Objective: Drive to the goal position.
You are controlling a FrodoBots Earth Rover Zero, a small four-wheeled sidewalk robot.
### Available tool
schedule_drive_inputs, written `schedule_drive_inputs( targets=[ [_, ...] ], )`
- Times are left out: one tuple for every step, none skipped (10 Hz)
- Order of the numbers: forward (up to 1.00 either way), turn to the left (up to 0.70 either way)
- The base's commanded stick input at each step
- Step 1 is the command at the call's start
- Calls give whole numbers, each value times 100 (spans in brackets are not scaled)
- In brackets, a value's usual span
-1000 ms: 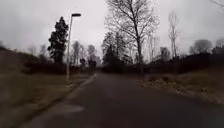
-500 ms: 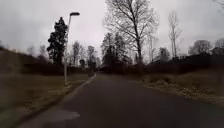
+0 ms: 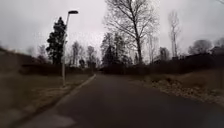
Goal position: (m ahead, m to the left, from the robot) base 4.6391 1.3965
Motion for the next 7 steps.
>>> schedule_drive_inputs(
  targets=[
    [45, 0],
    [45, 0],
    [45, 0],
    [45, 20],
    [45, 27],
    [45, 27],
    [45, 27]
  ],
)
